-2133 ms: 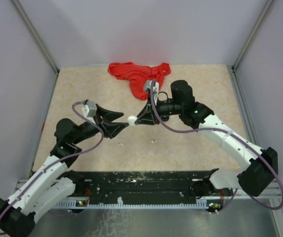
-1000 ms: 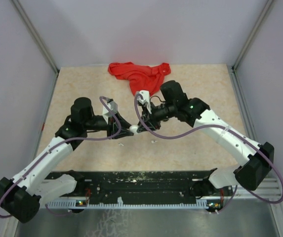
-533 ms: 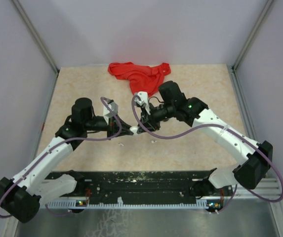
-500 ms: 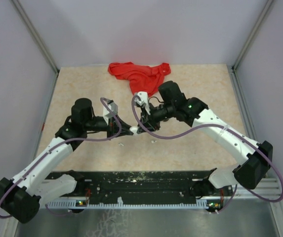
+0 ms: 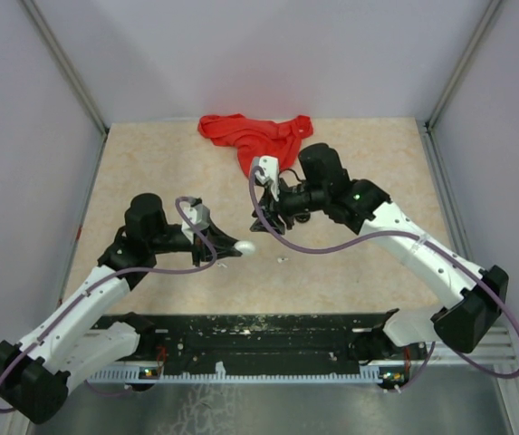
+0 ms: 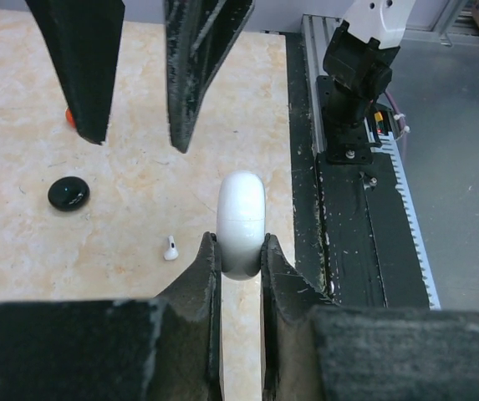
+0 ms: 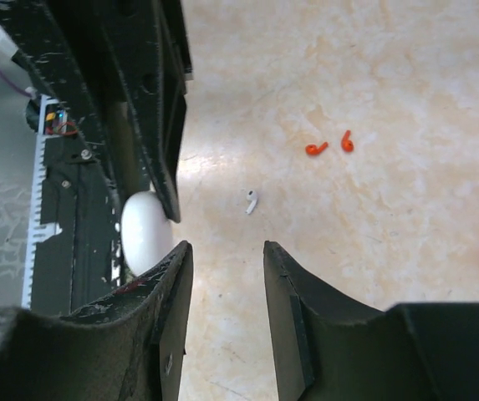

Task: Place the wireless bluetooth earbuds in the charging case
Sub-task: Pick up the charging case at the center of the board, then open the charging case.

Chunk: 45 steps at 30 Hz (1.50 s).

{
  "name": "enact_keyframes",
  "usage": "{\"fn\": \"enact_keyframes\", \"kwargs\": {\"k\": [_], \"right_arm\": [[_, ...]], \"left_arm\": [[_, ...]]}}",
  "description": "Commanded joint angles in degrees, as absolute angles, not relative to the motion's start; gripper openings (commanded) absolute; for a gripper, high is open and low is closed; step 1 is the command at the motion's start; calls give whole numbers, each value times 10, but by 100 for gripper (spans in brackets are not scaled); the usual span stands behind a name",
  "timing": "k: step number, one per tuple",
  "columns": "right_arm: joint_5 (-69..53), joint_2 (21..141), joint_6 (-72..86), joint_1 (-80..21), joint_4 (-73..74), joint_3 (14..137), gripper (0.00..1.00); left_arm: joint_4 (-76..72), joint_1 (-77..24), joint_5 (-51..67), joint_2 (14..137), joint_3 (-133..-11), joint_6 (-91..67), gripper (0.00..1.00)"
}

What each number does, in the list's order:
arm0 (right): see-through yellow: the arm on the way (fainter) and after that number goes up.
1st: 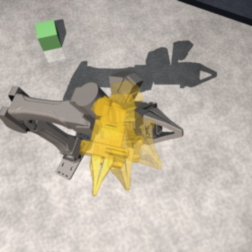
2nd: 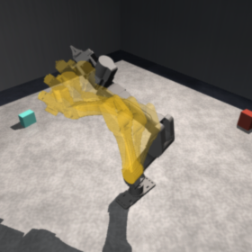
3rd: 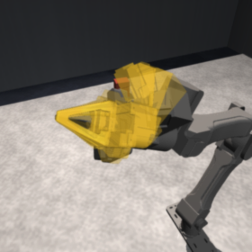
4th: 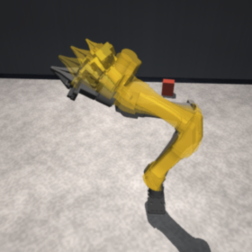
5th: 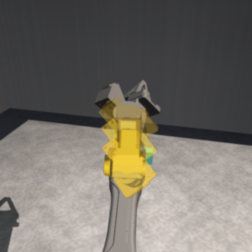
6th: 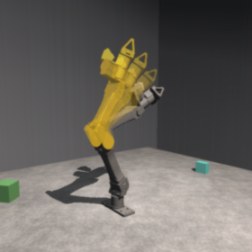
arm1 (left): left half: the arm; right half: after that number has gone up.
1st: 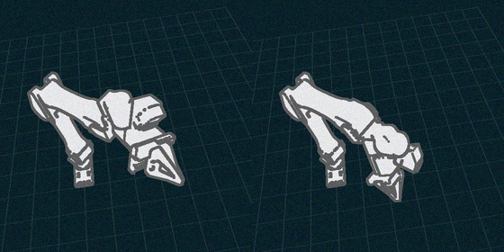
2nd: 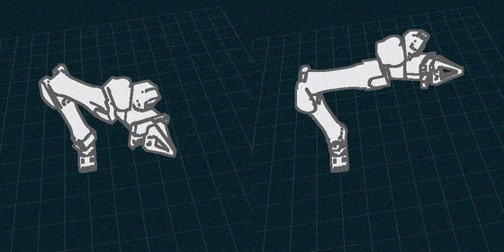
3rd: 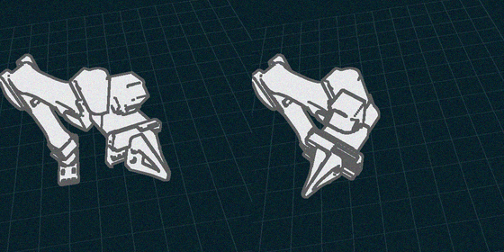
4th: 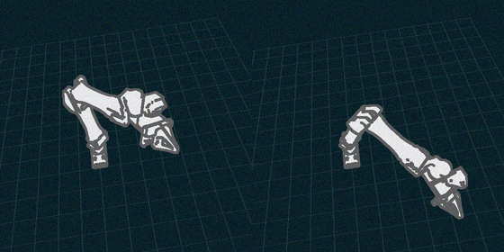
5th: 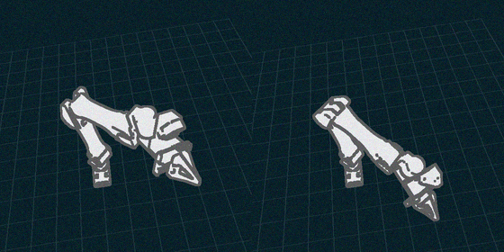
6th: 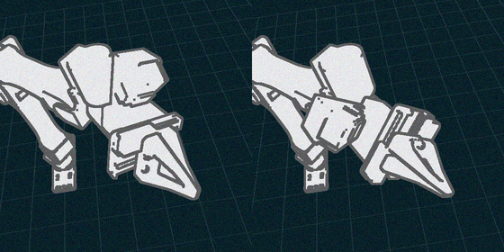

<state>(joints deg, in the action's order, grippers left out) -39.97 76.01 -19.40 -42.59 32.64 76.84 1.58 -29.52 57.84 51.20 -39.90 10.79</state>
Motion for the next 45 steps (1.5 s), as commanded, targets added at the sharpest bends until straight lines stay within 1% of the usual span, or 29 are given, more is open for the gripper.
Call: {"fn": "enact_keyframes", "kwargs": {"k": [1, 4, 6, 8, 10, 13, 16, 25, 31, 45], "right_arm": [[-373, 735, -168, -416, 268, 760, 40], [-382, 717, -154, -413, 247, 745, 40], [-396, 697, -153, -413, 226, 723, 43], [-412, 677, -147, -414, 195, 693, 53], [-421, 663, -140, -414, 166, 667, 60], [-447, 659, -129, -415, 142, 649, 64], [-450, 668, -120, -419, 129, 646, 65], [-459, 694, -110, -425, 119, 648, 65], [-454, 705, -114, -427, 124, 649, 65], [-413, 701, -110, -409, 143, 660, 64]], "left_arm": [[-12, -297, 594, 501, -393, 109, 1], [-25, -297, 555, 503, -391, 85, 1], [-30, -297, 538, 505, -392, 71, 1], [-41, -297, 527, 506, -392, 53, 1], [-53, -296, 527, 506, -390, 40, 1], [-84, -296, 521, 502, -382, 13, 1], [-123, -296, 521, 497, -366, -10, 1], [-141, -296, 526, 491, -360, -24, 1], [-145, -297, 532, 491, -358, -26, 1], [-114, -296, 592, 489, -368, 2, 1]]}}
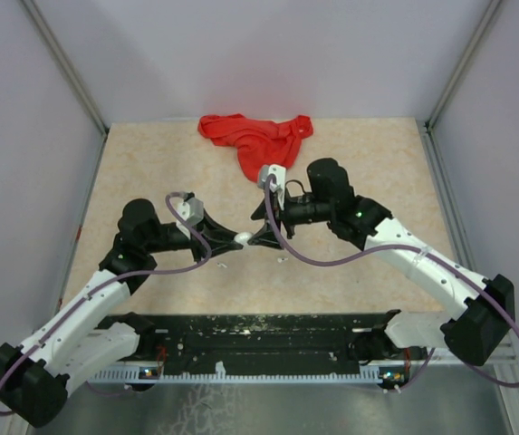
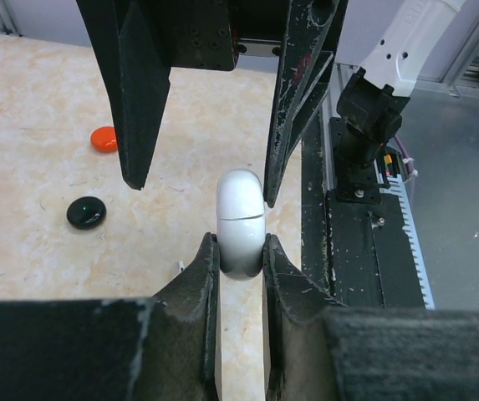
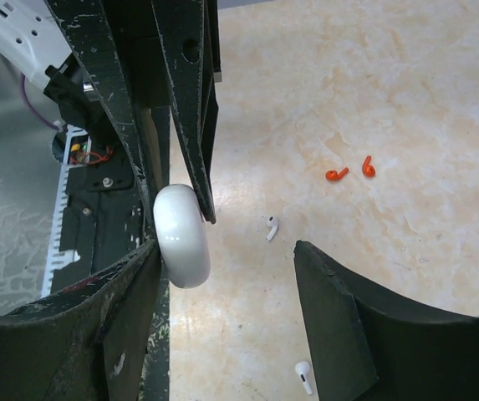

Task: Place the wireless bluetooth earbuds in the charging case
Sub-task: Open the charging case.

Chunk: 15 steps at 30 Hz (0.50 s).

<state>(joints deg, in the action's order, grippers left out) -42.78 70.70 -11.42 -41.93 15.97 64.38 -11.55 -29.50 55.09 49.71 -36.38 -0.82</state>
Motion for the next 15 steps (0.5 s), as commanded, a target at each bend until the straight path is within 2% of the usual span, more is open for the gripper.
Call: {"fn": "enact_keyframes", "kwargs": {"k": [1, 15], "right_arm": [[-412, 699, -108, -407, 142, 660, 64], [-386, 690, -92, -392, 135, 653, 64]], "left_arm": [[-113, -297, 595, 489, -369, 2, 1], [-116, -296, 613, 487, -369, -1, 1]]}}
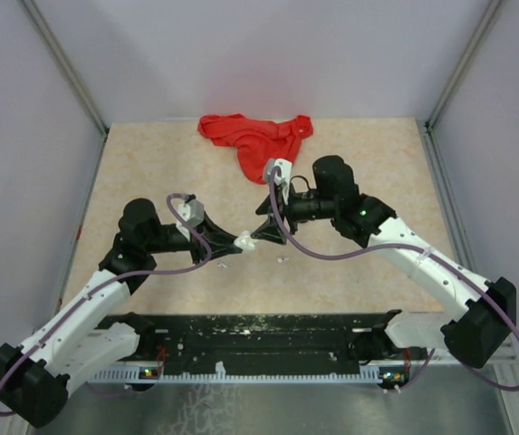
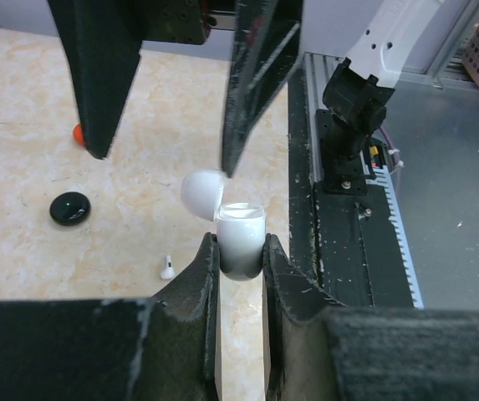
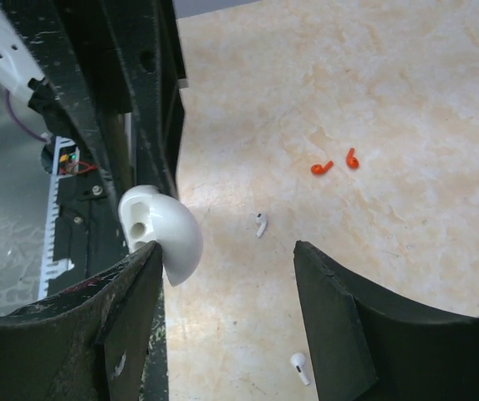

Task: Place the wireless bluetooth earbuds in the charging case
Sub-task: Open the charging case, then adjust the charging case.

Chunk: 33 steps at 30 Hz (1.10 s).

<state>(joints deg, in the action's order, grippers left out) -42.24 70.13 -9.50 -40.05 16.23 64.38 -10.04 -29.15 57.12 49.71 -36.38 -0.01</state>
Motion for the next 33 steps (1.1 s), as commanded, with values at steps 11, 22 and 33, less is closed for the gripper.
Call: {"fn": "enact_keyframes", "kwargs": {"k": [11, 22, 33], "right_arm": [[-387, 657, -64, -391, 84, 625, 63], [-434, 672, -40, -391, 47, 610, 61], [-483, 701, -18, -394, 10, 603, 54]], "left_arm": [[-104, -295, 523, 493, -371, -11, 1], [-144, -296, 541, 481, -354, -25, 1], [-165, -295, 559, 479, -348, -38, 1]]}}
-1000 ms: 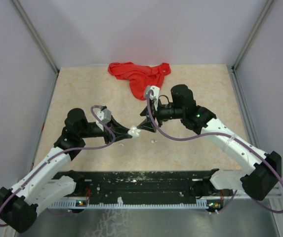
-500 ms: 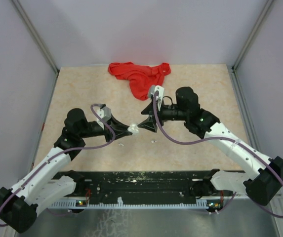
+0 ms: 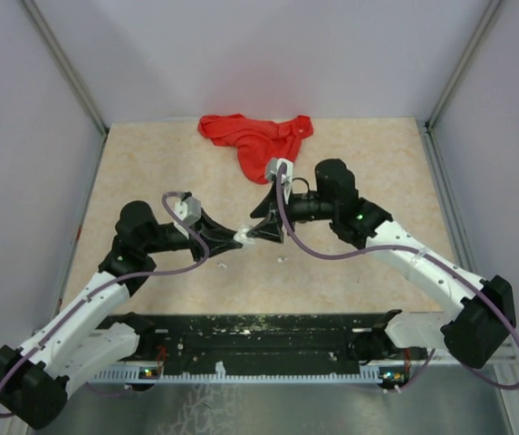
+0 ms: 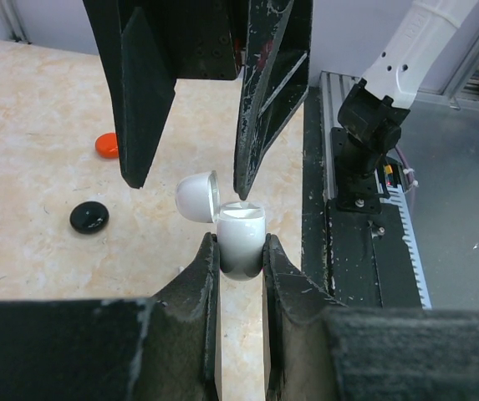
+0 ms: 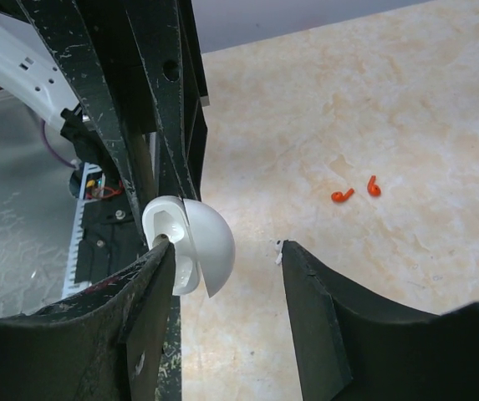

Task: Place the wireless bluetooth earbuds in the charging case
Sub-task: Adjust the charging case.

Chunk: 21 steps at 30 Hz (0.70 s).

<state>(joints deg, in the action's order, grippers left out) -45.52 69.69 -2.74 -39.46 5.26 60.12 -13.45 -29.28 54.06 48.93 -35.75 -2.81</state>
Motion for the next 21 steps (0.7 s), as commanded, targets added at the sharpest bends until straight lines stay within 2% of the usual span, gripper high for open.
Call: {"fn": "enact_keyframes", "kwargs": {"k": [1, 11, 14, 17, 21], "right_arm": [[-485, 703, -18, -395, 10, 604, 52], [-500, 707, -59, -396, 61, 625, 25], [-489, 703, -81, -396, 87, 638, 16], [-467, 701, -103, -396, 113, 653, 12], [-441, 703, -134, -403, 160, 678, 7]], "left_arm": [[-167, -295, 560, 479, -348, -39, 1], [-175, -292, 566, 480, -345, -46, 2], [-169, -293, 565, 485, -347, -45, 9], [-151, -292, 569, 494, -355, -37, 21], [-122, -292, 564, 510, -367, -24, 31]]}}
